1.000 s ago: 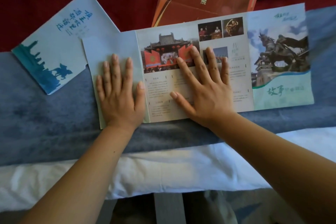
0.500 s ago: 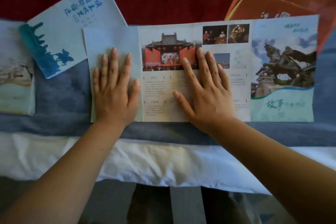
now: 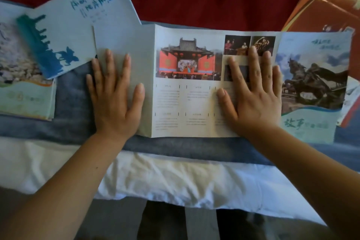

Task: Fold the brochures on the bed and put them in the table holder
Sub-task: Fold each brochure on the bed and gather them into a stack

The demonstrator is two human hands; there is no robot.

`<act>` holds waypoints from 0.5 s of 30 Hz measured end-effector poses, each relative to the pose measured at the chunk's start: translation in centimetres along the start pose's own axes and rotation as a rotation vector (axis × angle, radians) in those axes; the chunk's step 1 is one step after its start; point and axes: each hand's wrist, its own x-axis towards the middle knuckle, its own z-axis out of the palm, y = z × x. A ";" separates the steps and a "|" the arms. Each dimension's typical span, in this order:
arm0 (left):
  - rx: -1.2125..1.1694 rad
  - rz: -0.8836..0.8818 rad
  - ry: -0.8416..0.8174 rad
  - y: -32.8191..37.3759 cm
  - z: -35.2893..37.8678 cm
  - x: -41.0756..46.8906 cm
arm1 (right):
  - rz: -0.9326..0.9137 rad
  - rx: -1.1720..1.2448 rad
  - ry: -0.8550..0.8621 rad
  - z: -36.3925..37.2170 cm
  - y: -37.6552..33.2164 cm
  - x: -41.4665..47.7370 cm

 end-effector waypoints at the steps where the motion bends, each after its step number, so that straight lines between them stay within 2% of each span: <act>1: -0.043 0.017 0.000 0.3 -0.1 0.0 | -0.002 -0.006 0.005 0.1 0.1 0.0; 8: -0.264 0.068 -0.053 4.8 0.0 -0.4 | -0.010 0.007 -0.002 -0.4 0.1 0.1; 12: -0.285 0.061 -0.082 7.5 0.6 -0.8 | -0.021 0.078 -0.095 -1.4 0.5 0.2; 15: -0.257 0.043 -0.093 9.5 1.0 -1.1 | -0.110 0.125 -0.106 -2.8 1.8 -0.2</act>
